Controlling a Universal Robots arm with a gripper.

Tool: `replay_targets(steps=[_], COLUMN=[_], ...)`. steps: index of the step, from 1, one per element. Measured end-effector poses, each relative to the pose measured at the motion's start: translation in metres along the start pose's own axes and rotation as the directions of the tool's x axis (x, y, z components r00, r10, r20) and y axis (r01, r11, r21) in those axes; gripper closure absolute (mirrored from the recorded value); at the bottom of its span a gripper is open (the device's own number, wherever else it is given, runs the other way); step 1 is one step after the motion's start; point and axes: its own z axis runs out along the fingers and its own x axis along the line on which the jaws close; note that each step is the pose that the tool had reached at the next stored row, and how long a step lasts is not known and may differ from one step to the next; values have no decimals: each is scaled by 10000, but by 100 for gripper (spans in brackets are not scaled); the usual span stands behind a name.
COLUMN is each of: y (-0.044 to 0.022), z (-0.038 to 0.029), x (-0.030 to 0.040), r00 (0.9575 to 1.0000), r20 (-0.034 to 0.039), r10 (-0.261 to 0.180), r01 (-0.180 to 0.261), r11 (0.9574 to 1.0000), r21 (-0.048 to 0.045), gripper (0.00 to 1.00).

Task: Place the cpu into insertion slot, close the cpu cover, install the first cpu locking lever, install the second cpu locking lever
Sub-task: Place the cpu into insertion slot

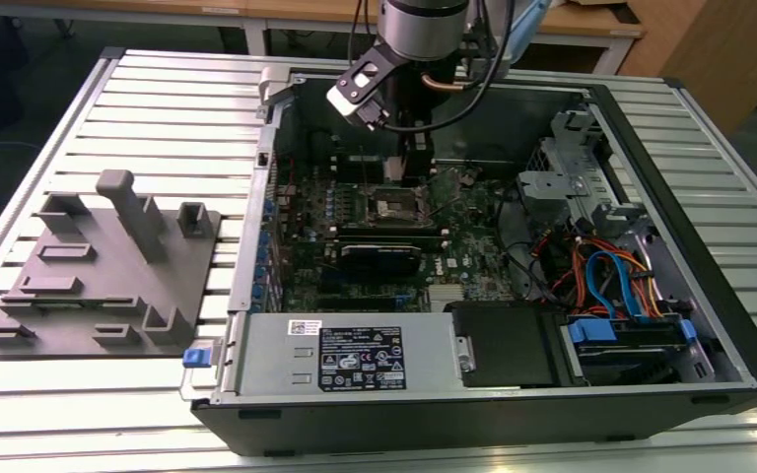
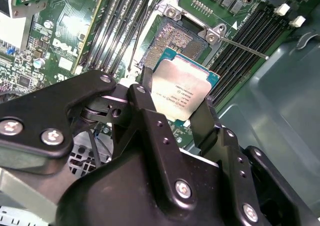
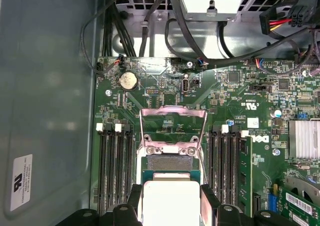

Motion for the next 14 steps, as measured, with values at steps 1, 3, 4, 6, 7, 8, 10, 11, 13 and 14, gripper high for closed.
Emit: replay_targets(steps=[1,3,4,6,7,8,10,11,13,14], y=[0,-1,-1,0,-1,0,-1,0,0,0], z=[3,5,5,6,6,6,6,7,9,13], x=[0,-1,-1,0,0,0,0,0,0,0], r00=[10000,10000,10000,10000,10000,10000,10000,10000,10000,10000], r20=[-1,2,3,1,1,1,2,1,1,-3], r10=[0,0,0,0,0,0,0,0,1,1], r01=[0,0,0,0,0,0,0,0,-1,-1], r11=[10000,10000,10000,10000,10000,10000,10000,10000,10000,10000], r21=[0,1,2,1,1,1,1,1,1,-1], gripper=[46,46,46,46,46,46,46,46,46,46])
